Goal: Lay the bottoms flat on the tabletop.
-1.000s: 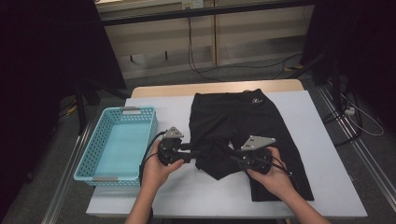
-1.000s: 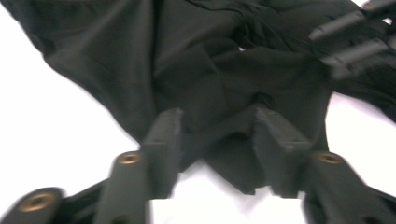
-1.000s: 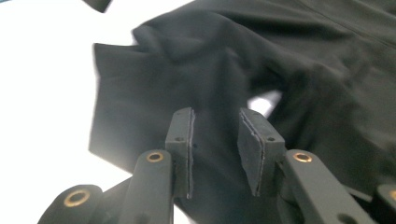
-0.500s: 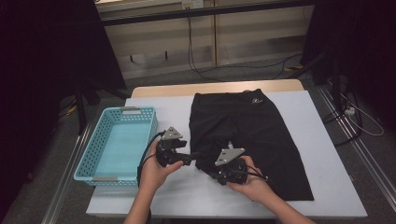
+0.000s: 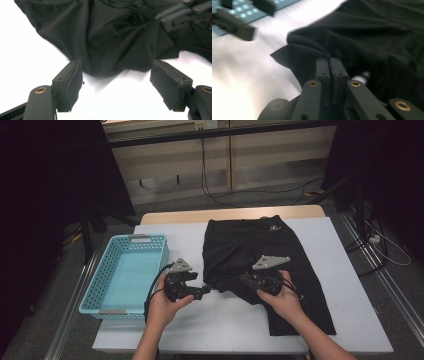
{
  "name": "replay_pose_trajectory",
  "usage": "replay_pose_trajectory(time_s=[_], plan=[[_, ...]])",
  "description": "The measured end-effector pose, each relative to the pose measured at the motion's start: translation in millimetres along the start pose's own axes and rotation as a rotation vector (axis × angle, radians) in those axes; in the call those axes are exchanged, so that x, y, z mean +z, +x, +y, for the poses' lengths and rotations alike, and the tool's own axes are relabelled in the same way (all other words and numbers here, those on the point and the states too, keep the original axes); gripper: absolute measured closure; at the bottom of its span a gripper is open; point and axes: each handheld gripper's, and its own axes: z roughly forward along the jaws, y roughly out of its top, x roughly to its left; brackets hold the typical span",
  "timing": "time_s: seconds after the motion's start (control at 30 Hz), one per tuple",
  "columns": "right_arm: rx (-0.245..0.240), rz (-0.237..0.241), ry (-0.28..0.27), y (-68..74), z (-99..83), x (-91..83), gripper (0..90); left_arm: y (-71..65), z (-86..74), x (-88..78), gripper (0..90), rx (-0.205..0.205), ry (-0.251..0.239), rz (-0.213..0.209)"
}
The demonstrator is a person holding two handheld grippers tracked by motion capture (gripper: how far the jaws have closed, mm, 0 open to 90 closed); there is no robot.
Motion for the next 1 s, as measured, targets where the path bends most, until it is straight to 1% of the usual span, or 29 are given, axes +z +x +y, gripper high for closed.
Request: replay_pose_trajectory(time_s=[0.03,0.1,0.17,0.23,0.3,0.37,0.43,0.47,0.5,0.53,0.6,0.63,0.67,0.77,0.83,0.87,0.93,0.97,1.0], plan=[[0.026,-0.004,0.003,-5.1,-2.0,0.5,86.9,-0.8,-0.2,0.7,26.0,-0.002,-0.001,0.000],[0.040,-0.034,0.016,-10.5,-4.9,2.0,86.8,-1.6,-0.5,2.5,26.0,-0.006,-0.008,-0.003],[0.053,-0.031,0.027,-12.9,-6.8,4.0,86.7,-3.4,-0.3,5.6,26.2,-0.012,-0.007,-0.012],[0.056,-0.034,0.035,-13.2,-7.9,5.4,86.6,-5.3,-0.4,9.3,27.0,-0.005,-0.005,-0.010],[0.055,-0.032,0.036,-12.3,-8.1,5.9,86.7,-7.5,-1.2,14.7,28.7,0.001,0.009,-0.019],[0.058,-0.022,0.031,-11.1,-7.4,5.1,86.8,-9.2,-2.7,20.9,29.8,0.012,0.024,-0.019],[0.052,-0.026,0.024,-10.6,-6.6,2.6,86.9,-9.2,-5.1,27.1,30.6,0.019,0.039,-0.008],[0.050,-0.035,0.024,-10.6,-6.4,1.5,87.0,-8.2,-6.9,30.1,30.7,0.013,0.050,0.001],[0.036,-0.062,0.026,-10.9,-6.2,-0.9,87.1,-7.3,-8.0,31.6,30.8,0.003,0.051,0.011],[0.033,-0.072,0.022,-11.3,-6.3,-2.3,87.0,-5.3,-9.4,33.2,30.6,-0.014,0.054,0.029],[0.052,-0.060,0.010,-13.5,-7.1,-6.2,87.1,-1.6,-10.5,34.1,29.6,-0.034,0.052,0.057],[0.057,-0.060,0.010,-14.2,-7.7,-8.4,87.1,0.9,-11.3,34.9,29.0,-0.049,0.047,0.074],[0.055,-0.061,0.006,-14.9,-8.6,-10.4,87.1,3.0,-11.7,35.5,29.1,-0.053,0.046,0.084],[0.060,-0.057,0.006,-15.2,-10.5,-13.6,87.1,6.0,-12.6,39.3,31.5,-0.082,0.042,0.084],[0.060,-0.058,0.002,-14.5,-10.7,-15.5,87.1,7.2,-12.4,44.2,33.3,-0.071,0.054,0.099],[0.061,-0.058,0.000,-14.1,-10.6,-16.5,87.1,8.0,-12.0,46.0,35.6,-0.068,0.055,0.104],[0.059,-0.054,-0.006,-13.8,-10.3,-18.2,87.0,9.7,-10.5,50.7,42.0,-0.085,0.050,0.100],[0.057,-0.056,-0.011,-13.6,-10.2,-19.4,87.1,10.4,-10.0,52.1,42.9,-0.084,0.045,0.107],[0.059,-0.053,-0.013,-13.3,-10.1,-20.0,87.1,11.0,-9.0,54.5,46.5,-0.084,0.059,0.103]])
